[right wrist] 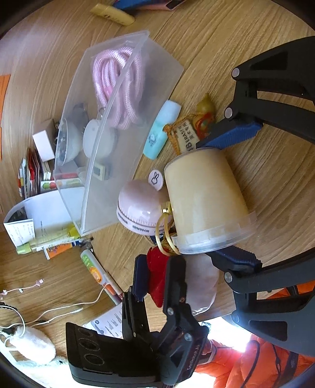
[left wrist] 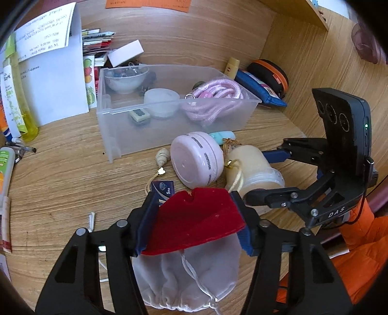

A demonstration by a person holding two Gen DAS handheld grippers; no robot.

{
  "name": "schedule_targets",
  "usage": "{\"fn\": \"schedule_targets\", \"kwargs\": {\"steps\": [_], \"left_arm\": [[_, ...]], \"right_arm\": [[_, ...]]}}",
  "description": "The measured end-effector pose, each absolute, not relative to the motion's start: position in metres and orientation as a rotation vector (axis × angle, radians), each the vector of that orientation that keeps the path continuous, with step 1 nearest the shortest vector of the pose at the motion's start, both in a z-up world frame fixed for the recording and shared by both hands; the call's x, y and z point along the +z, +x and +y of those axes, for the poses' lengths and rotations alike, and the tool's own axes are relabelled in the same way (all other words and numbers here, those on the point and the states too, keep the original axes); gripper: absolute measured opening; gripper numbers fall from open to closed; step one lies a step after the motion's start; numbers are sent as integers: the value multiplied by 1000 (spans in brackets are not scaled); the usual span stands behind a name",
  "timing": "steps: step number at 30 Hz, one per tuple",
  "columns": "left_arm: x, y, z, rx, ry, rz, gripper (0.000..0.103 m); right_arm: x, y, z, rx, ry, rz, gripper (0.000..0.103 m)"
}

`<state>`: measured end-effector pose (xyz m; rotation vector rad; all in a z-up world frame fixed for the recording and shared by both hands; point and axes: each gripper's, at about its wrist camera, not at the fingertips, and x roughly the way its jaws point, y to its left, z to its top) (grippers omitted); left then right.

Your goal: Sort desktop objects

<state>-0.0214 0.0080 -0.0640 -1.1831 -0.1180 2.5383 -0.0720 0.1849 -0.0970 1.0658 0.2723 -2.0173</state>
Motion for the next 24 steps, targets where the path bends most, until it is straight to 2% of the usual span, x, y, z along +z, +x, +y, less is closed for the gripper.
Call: {"fn": "schedule_targets", "kwargs": {"steps": [5,9,10,11,24], "left_arm": [[-58,-20,-1,2580,-1180,-185,38],[-51,-19,-9,2634,-1172,-209,29],[-50,-18,-11,2650,-1165,-216,19],[-49,-18,-13,2659,-1167,-217,17],[-14,-9,-35,2799,-1029,-247,16]], "right_arm": [[-94,-69,195,-2051,1075,241,66],[-87,-65,205,-2078,1060,200,63],[-85,-65,206,-2085,1055,193,63],[-84,-64,208,-2093,1051,187,63],[-52,-70,228,-2199,954,94,63]]}}
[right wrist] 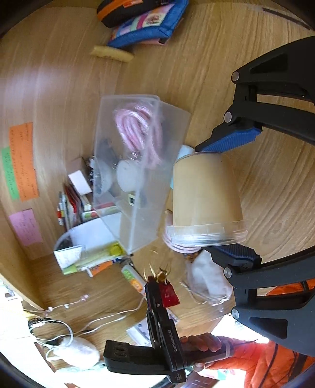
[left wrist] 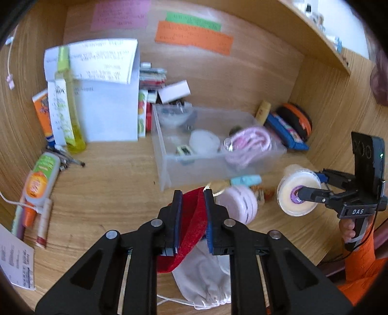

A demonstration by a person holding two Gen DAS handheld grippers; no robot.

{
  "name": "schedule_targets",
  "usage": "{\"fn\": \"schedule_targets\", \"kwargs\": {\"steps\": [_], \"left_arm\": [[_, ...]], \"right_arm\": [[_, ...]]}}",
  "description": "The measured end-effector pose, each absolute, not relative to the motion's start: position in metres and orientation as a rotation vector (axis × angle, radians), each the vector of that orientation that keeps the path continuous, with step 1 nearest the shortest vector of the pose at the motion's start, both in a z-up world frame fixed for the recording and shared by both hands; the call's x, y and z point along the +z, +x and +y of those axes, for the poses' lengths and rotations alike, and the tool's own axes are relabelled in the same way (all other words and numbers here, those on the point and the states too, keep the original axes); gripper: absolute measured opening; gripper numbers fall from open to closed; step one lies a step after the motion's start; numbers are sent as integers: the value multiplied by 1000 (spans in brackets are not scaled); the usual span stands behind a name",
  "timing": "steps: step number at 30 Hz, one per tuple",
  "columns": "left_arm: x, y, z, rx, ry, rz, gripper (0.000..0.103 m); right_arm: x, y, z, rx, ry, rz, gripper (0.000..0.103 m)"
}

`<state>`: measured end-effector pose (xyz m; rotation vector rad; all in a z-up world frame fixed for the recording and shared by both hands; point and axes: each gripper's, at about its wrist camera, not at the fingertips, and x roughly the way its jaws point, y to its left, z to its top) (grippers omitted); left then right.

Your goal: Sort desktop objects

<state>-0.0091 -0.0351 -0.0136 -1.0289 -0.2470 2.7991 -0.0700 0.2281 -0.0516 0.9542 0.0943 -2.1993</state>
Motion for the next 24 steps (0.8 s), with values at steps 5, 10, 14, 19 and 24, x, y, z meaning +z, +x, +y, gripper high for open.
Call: {"fn": "schedule_targets", "kwargs": {"steps": [5,10,14,19,24], "left_arm": [[6,-13,-40,2821,-946,-261,16],[21,-18,-42,2832,-880,-266,16],[32,-25,-43,2839,-843,-276,16],[46,-38,-46,2841,-792,-291,16],[59,-55,-45,2853,-754,-265,16]], "right_arm": [[-35,-75,231,-2234,902,87,63],[-21,-83,232,-2261,855,78,63],[-12,-92,232,-2277,827,61,63],[0,-106,230,-2285,793,43,63],[12,-125,223,-2306,766,41,63]]}}
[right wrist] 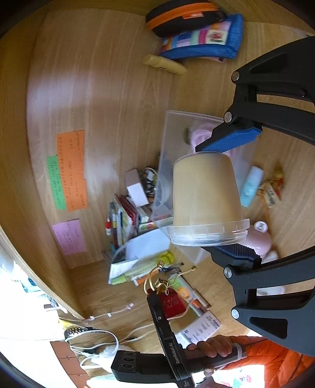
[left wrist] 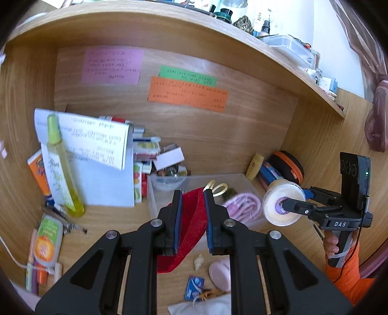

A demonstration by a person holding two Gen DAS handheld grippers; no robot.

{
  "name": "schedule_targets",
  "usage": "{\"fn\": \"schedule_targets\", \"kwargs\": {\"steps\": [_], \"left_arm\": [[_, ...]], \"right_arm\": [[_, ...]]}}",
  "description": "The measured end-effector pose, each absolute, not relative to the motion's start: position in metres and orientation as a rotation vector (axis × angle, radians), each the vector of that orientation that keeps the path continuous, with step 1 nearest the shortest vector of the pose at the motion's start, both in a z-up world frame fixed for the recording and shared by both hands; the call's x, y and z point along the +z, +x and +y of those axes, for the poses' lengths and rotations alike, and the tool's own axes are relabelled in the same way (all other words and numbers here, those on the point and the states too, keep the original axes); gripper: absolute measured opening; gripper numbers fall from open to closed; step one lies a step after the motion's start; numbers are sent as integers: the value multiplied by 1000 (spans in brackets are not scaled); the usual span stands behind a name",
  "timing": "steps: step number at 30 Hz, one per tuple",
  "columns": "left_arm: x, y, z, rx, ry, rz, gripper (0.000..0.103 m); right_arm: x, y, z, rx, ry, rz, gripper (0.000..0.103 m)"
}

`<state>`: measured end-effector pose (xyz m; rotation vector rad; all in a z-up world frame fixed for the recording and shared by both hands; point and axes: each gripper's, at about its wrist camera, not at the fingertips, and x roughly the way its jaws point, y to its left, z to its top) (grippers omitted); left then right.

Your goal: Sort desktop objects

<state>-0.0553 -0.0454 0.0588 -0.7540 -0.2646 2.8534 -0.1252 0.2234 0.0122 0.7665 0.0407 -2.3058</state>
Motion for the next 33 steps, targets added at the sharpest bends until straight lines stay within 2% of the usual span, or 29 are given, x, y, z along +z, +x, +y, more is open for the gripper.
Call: {"fn": "schedule_targets", "kwargs": {"steps": [13,23,33], "left_arm": [[62,-116,-41,2837,-783,-250,16],[10,-169,-46,2789,-966,-325,16],[-23,-185,-35,2773,-1097,-268,16]], "right_arm": [[21,-184,204,-2325,813,-11,63],[-11,-212,192,-2408,938,-34,63],[-30,-212,183,-2495,941,69,63]]}}
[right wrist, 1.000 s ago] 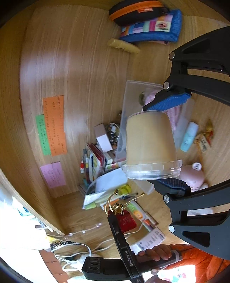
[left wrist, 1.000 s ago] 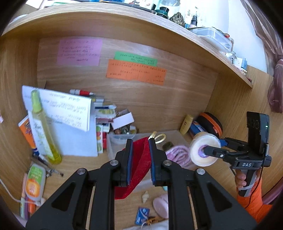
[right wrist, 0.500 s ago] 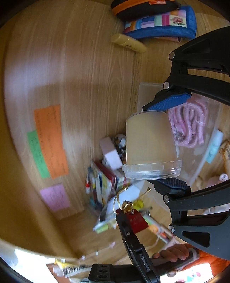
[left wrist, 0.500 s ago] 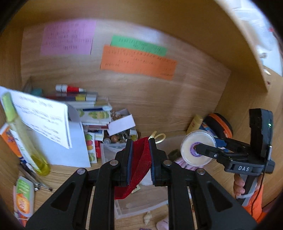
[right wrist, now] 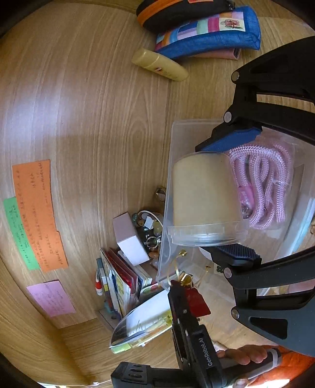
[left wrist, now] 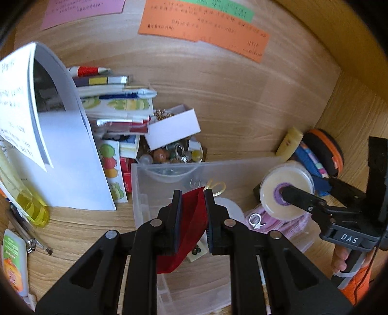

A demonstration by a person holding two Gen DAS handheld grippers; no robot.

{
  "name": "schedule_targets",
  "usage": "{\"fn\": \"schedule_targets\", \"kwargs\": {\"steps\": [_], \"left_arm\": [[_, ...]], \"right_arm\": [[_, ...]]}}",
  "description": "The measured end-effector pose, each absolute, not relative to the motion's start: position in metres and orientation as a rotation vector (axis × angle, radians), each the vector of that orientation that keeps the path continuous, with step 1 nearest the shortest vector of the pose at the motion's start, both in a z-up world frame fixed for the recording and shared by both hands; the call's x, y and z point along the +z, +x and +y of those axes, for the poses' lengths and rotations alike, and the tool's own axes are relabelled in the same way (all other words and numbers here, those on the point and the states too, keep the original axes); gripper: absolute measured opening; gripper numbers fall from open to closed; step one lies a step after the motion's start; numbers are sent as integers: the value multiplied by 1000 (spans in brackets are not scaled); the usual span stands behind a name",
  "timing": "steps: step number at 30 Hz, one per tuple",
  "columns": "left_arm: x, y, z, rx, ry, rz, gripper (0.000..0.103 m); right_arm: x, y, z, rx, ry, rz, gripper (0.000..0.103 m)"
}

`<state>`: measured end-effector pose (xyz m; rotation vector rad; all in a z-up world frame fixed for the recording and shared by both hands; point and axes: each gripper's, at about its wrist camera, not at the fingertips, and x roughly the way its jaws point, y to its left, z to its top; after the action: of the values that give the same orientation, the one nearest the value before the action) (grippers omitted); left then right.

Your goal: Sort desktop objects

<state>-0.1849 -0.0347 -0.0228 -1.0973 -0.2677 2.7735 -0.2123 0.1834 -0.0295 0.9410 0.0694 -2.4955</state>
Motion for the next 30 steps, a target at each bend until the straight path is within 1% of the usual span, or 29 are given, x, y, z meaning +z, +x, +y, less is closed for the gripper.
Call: {"fn": "schedule_targets", "kwargs": {"steps": [8,13,19,24,25,26,29,30], "left_arm": [[-36,-190,-26,2778,-1158,-219,16],[-41,-192,-22,2774,-1181,-189,16],[-48,-196,-22,2786,-1214,-162,17],[-47,-195,-22,2787,-1210,-159,24],[-47,-194,-22,2785,-1209,-157,28],[-47,-193,-22,2786,-1206,-156,34],[-46,-192,-22,2778,-1196,-163,40],[-45,-191,-21,2778,-1193,-162,41]], "right_arm": [[-41,-210,166,-2555,926,190,63],[-57,-222,166,-2520,1018,175,63],[-58,-222,167,-2527,1014,162,64],[-61,-222,163,-2540,1021,187,64],[-61,-221,163,-2543,1020,197,65],[-61,-221,162,-2546,1022,203,65],[-61,-219,161,-2546,1017,234,66],[-61,-218,160,-2540,1013,243,68]]}}
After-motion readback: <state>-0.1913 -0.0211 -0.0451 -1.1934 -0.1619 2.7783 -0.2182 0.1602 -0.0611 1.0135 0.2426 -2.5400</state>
